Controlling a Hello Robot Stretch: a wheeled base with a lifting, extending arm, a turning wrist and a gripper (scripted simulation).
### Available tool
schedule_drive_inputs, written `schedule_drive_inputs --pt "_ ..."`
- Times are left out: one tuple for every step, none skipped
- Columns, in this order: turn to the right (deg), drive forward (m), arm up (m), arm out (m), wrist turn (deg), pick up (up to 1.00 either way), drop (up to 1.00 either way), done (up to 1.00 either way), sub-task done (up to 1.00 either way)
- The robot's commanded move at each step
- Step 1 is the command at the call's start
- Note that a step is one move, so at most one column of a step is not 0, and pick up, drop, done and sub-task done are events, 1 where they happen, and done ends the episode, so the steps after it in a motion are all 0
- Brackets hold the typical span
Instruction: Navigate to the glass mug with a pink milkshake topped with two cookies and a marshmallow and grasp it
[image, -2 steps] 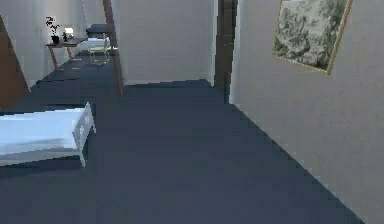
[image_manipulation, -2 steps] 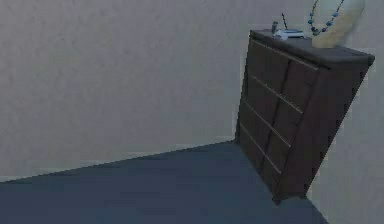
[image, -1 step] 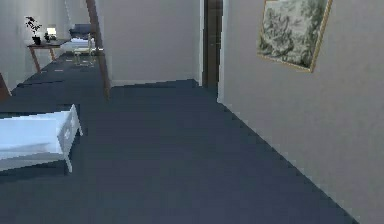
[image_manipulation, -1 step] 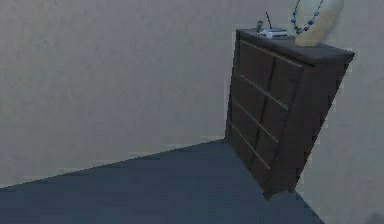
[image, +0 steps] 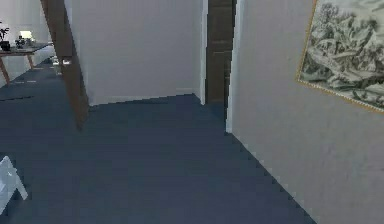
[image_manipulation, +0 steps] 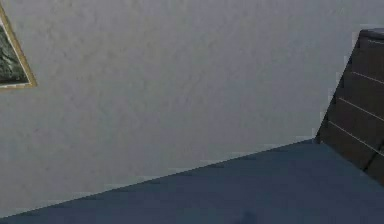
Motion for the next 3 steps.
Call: schedule_drive_inputs --pt "3.0 0.0 0.0 0.0 0.0 0.0 0.0 0.0 0.0" --pt "-12.0 0.0 0.0 0.0 0.0 0.0 0.0 0.0 0.0" --pt "0.0 1.0 0.0 0.0 0.0 0.0 0.0 0.0 0.0"
